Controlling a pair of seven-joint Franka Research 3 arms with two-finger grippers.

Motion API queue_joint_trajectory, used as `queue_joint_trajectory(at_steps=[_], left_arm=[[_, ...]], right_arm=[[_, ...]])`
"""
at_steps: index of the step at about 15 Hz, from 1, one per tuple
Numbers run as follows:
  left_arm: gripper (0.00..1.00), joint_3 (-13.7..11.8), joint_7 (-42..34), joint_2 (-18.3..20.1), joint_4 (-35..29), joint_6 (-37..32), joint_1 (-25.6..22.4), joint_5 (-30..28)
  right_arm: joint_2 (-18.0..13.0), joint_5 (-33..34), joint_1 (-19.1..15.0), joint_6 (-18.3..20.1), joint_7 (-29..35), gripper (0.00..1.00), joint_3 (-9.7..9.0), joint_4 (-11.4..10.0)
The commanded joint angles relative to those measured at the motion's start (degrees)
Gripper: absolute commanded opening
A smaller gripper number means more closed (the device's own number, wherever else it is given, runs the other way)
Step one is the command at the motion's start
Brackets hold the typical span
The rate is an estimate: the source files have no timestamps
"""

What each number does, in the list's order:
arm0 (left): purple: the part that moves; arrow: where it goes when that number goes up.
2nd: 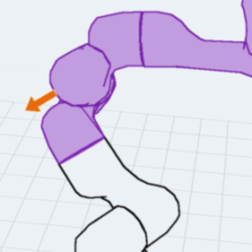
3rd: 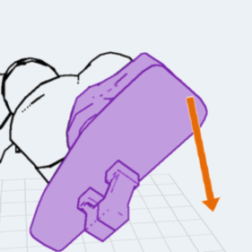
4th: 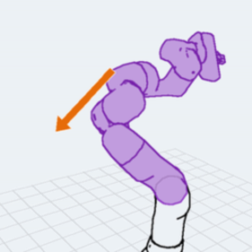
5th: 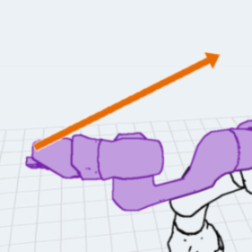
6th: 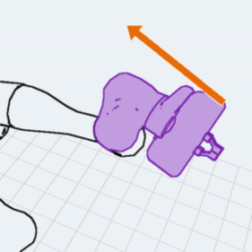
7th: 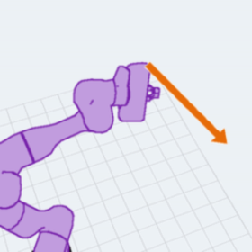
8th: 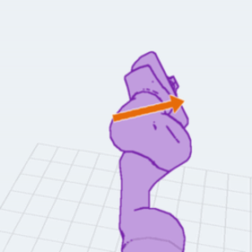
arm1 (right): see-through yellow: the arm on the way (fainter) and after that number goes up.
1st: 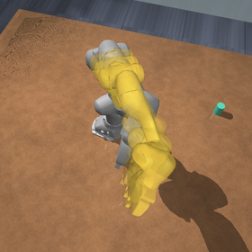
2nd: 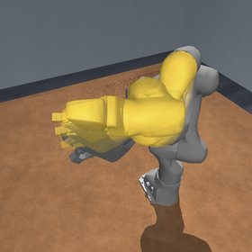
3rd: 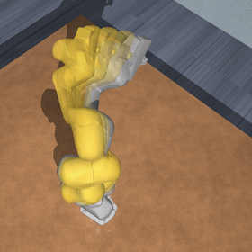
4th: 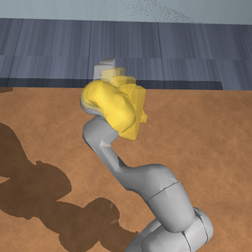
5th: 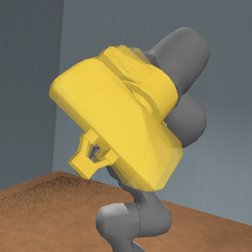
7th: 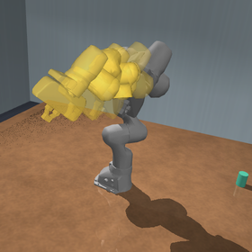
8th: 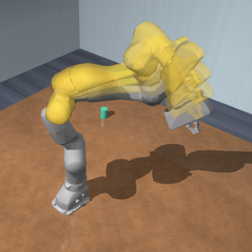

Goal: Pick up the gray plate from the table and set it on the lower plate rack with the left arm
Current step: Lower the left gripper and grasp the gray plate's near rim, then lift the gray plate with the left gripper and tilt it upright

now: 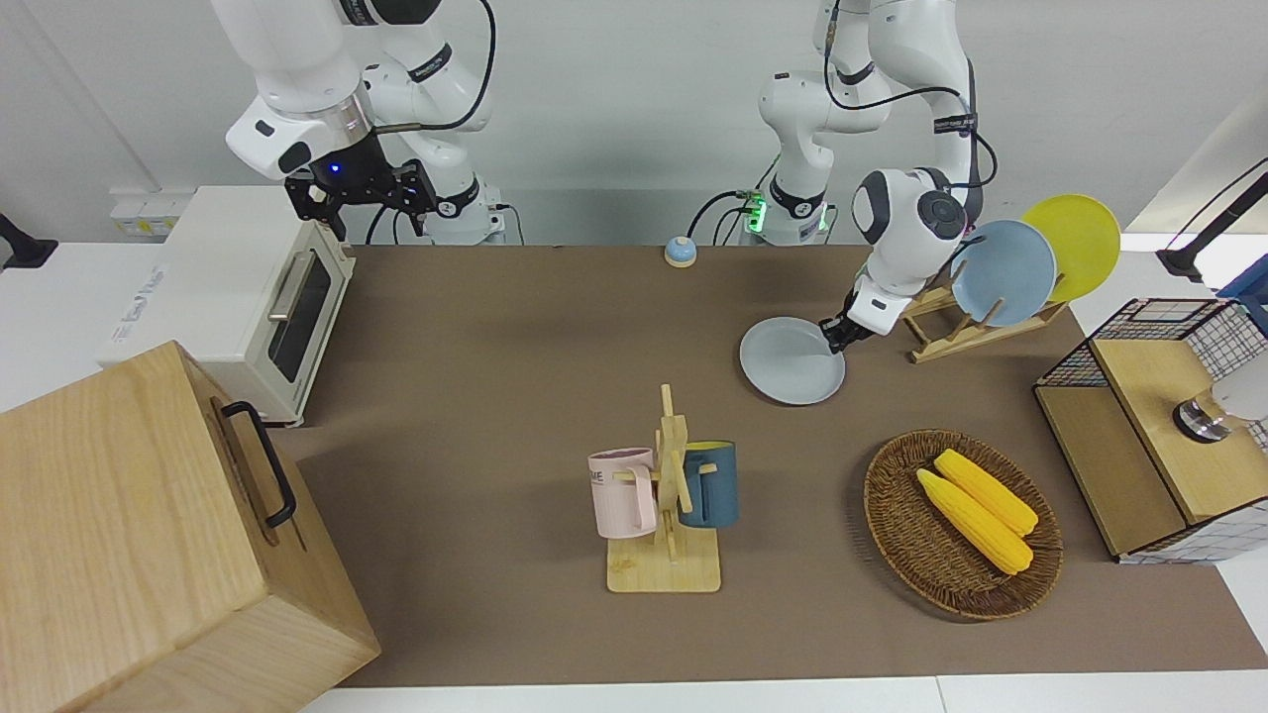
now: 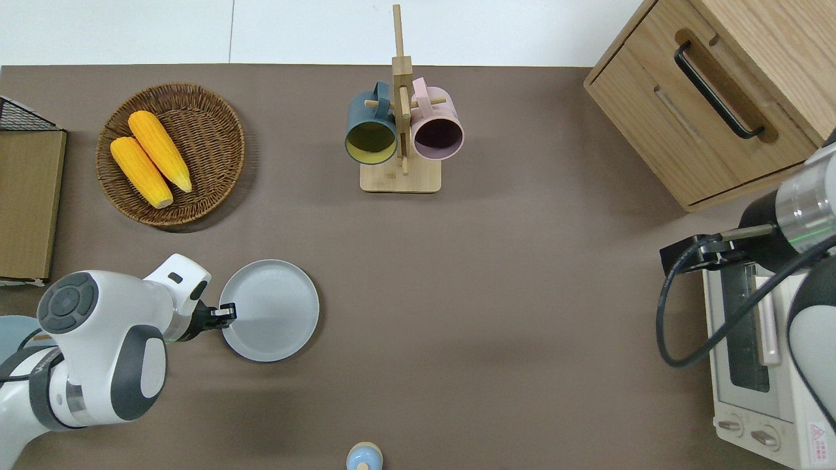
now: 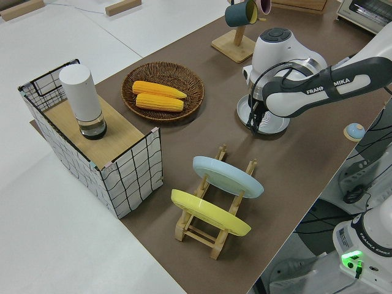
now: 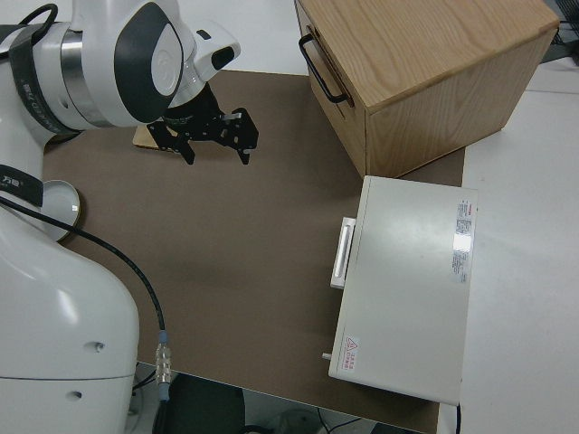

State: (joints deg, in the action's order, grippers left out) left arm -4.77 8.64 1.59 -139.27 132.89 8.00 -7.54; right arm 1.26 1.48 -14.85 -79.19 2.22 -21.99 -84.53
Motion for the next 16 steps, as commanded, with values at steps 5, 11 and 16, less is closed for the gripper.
queue_joint_trajectory(at_steps=[5,11,16], left_arm=[[0.00,-1.2,0.9,1.7,8.5,-10.1,0.5,-0.1],[0.00,-2.1,0.8,2.5,18.8,-24.8,0.4,0.4],[0.00,-2.9,0.9,3.7,28.2,-38.4,0.4,0.5]], right_arm=[[-0.1,0.4,-1.3,0.6,0.7,0.983,-1.21,0.4],[-0.1,0.4,-1.3,0.7,0.7,0.983,-1.21,0.4],[-0.1,0.4,-1.3,0.6,0.7,0.983,-1.21,0.3]])
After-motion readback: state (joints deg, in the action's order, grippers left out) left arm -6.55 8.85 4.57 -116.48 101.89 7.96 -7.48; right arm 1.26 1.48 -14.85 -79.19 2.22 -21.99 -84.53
